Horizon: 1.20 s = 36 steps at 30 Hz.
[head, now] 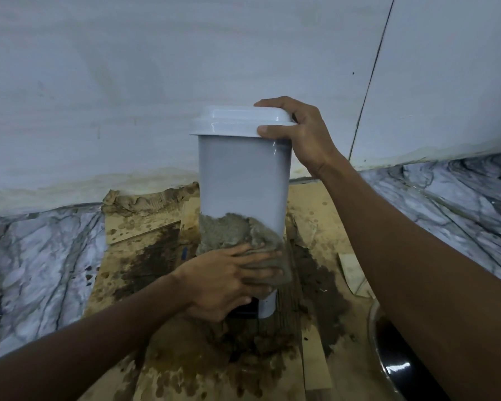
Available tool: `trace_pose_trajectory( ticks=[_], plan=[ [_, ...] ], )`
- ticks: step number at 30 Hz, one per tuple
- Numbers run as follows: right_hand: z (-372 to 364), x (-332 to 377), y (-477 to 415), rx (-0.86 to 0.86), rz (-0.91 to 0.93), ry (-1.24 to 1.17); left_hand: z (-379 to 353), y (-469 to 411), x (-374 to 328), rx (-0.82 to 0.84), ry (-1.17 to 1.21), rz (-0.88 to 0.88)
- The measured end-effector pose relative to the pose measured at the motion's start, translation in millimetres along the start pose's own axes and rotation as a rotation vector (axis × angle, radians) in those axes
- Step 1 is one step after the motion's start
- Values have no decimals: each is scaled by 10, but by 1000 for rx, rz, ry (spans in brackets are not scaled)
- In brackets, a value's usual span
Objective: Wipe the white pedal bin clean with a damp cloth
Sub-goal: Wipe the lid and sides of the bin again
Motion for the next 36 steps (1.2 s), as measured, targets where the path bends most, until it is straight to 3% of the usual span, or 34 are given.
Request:
trace_pose_trajectory(
  ticks=[4,9,14,17,22,25,30,36],
  plan=[
    [13,8,-24,-12,-17,-4,-1,346,244,-2,-130,22],
    [-49,-10,-64,-21,-24,-20,123,345,573,-177,-107,450],
    [-76,-35,-80,-25,12,5,195,-30,557,-569,132,856],
    [-49,-56,-87,-37,25,16,9,-31,371,-679,258,898],
    [16,-87,-97,-58,22,31,-502,263,-109,-568,527,887],
    [6,-97,-99,-60,27,13,-661,326,-359,-639,703,905],
    [-1,-100,-101,-71,32,13,-781,282,-466,-790,811,1017],
    [42,-117,-101,-78,25,-8,-918,354,-588,-751,886,1056]
  ],
)
Point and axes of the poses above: each hand's wrist, its own y-axis away from the middle knuckle, its own z-axis out of the back of the hand, x = y × z, the point moved 1 cm from there along -y, towards the middle knuckle, and after that the axes turned 1 degree about -y, right-handed, at the moved point
